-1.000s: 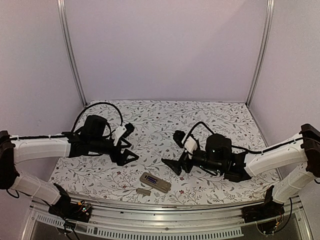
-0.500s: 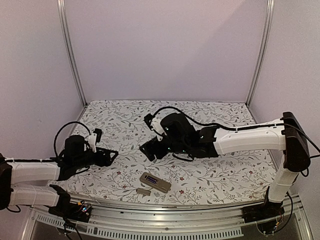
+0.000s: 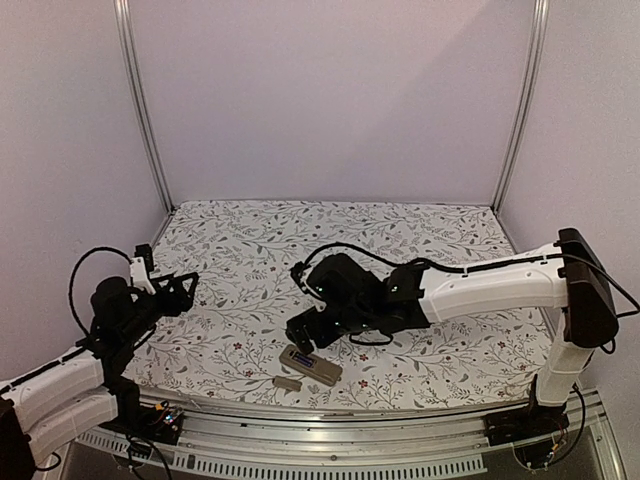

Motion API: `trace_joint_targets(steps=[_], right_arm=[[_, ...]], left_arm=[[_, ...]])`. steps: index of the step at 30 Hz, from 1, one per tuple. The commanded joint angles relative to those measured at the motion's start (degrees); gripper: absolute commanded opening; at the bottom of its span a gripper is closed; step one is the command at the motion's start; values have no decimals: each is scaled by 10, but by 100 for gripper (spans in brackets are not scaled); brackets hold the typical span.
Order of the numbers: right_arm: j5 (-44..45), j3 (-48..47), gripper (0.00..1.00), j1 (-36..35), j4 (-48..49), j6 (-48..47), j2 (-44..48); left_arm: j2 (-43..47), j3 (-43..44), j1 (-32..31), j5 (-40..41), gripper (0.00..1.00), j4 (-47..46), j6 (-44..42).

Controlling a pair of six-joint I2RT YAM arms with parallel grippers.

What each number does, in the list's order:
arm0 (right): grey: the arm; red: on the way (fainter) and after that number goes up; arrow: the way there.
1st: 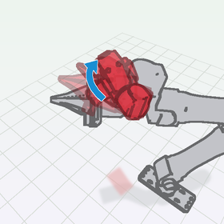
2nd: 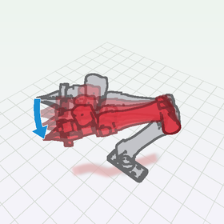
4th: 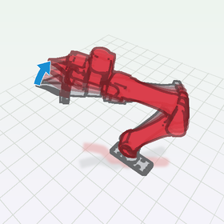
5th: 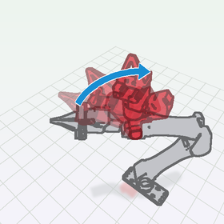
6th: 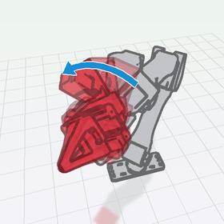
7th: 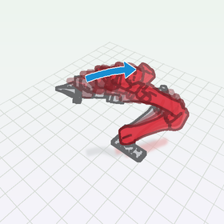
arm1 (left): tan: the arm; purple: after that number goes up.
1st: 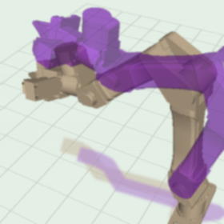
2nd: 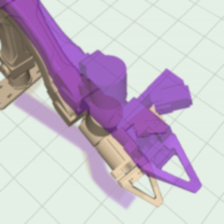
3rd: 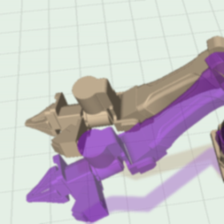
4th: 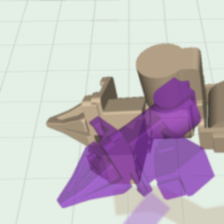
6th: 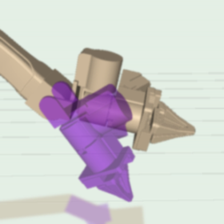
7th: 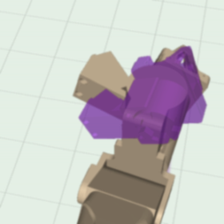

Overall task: Load the batteries into the remote control
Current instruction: Adjust the remote control without the battery cover at the center of the board.

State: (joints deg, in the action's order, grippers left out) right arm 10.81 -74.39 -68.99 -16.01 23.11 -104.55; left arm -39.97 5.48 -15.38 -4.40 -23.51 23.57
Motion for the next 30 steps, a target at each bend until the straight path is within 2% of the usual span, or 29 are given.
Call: trace_joint_targets(steps=[1, 8, 17, 19, 27, 30], right_arm=[[0, -26, 98, -1, -56, -22, 4], [-53, -88, 99, 0, -98, -85, -61], [-61, -131, 97, 0, -107, -88, -159], [-62, -135, 93, 1, -108, -84, -173], [-99, -125, 68, 3, -109, -78, -187], [-123, -124, 55, 3, -108, -102, -191]], left_arm=[[25, 2, 44, 2, 84, 4, -17], [16, -3, 85, -28, 85, -12, -5], [12, -7, 84, -32, 87, -16, -5], [5, -8, 78, -29, 87, -16, -5], [-2, -9, 56, -18, 87, -14, -4], [-1, -9, 57, -13, 87, -12, -4]])
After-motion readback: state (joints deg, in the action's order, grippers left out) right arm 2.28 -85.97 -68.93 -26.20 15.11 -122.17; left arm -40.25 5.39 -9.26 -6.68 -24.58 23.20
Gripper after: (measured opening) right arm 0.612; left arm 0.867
